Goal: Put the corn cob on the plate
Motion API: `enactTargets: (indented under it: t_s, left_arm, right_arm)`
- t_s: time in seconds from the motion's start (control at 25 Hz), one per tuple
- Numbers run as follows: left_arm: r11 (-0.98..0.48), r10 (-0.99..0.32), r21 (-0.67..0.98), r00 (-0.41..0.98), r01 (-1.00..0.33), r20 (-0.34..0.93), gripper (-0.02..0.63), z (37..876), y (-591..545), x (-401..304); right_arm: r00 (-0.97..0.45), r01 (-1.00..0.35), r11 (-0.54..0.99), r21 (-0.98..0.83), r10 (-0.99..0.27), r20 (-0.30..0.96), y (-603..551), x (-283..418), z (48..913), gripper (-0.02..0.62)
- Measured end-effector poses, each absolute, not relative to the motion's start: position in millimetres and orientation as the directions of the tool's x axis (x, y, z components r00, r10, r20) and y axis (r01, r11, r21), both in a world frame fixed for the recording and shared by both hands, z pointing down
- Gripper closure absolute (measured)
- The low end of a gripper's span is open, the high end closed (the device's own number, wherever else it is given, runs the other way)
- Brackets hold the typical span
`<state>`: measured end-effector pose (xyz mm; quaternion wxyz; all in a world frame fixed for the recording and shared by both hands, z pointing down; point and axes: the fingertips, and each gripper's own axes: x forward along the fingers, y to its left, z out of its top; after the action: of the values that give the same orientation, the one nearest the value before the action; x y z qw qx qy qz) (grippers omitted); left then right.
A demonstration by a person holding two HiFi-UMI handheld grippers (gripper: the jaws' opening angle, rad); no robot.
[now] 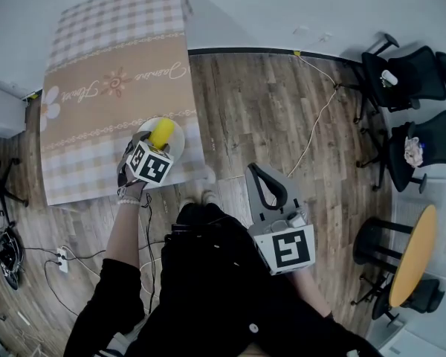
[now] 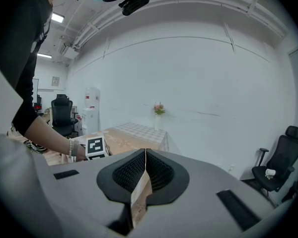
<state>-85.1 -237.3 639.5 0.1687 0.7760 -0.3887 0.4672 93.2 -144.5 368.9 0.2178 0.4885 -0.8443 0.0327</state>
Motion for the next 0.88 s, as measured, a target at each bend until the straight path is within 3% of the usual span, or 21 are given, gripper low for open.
enactTargets:
  t_s: [0.68, 0.88]
  left_arm:
    - [-0.584, -0.395, 0.046, 0.333, -0.811, 0.856, 0.345, 644.2, -231.8, -86.8]
    - [-0.547, -0.444, 0.054, 0.344, -0.835, 0.827, 0.345, 627.5, -235.5, -87.6]
  right_arm:
    - [-0.452, -0.825, 0.544, 0.153, -0.798, 0.399, -144.3, 85.9, 369.7, 0.554]
    - [-0.462, -0.820, 0.552, 0.152, -0.794, 0.395, -144.7, 83.5, 368.9, 0.554]
